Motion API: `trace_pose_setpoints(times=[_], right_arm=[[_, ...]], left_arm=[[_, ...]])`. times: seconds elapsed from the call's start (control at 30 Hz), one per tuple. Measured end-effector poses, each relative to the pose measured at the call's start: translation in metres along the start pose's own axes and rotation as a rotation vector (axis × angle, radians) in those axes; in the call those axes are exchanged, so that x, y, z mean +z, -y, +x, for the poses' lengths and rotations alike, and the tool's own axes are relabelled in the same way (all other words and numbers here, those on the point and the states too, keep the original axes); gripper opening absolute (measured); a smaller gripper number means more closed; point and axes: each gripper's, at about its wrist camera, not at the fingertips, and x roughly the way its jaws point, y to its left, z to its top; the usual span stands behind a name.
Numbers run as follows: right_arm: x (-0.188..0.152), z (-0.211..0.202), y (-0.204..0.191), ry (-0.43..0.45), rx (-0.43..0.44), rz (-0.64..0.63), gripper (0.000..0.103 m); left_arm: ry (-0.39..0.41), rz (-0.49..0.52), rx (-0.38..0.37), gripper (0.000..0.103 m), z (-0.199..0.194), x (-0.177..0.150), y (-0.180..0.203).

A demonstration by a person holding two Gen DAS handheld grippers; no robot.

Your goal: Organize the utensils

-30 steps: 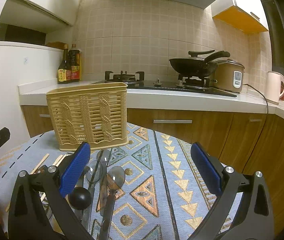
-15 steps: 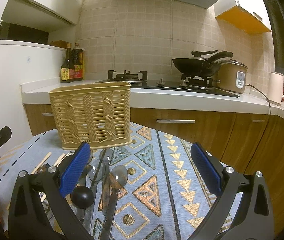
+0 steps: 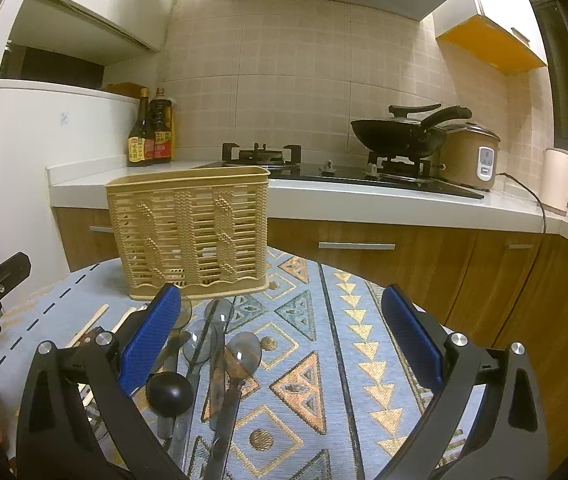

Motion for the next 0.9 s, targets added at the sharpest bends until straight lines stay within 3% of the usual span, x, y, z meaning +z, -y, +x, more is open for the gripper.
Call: trace_pose_setpoints(times=[0.9], right_arm=[[-0.0004, 0.0007, -0.0048, 0.001, 0.021, -0.027, 0.096]], left_arm=[[-0.001, 0.003, -0.007, 0.096, 0.0010, 0.0000, 0.0015]])
